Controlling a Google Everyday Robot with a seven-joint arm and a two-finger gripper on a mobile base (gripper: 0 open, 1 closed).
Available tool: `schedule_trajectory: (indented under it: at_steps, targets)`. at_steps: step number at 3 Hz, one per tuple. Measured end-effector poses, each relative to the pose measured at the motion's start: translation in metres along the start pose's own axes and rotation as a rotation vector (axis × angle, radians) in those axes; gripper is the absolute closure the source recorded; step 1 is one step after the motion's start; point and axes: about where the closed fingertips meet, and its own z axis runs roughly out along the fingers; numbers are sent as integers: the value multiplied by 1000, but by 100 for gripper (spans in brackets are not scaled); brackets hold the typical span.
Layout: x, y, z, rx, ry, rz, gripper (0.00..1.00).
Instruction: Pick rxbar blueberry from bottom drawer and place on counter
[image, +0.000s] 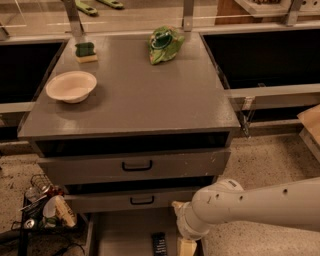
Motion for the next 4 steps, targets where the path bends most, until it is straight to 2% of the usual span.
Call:
schedule_trajectory:
  at_steps: [1, 2, 3, 4]
  targets:
    - [0, 9, 30, -22, -13, -11, 0]
    - [0, 9, 30, -22, -13, -11, 0]
    - [1, 31, 76, -67, -65, 29, 0]
    - [1, 32, 79, -65, -67, 34, 0]
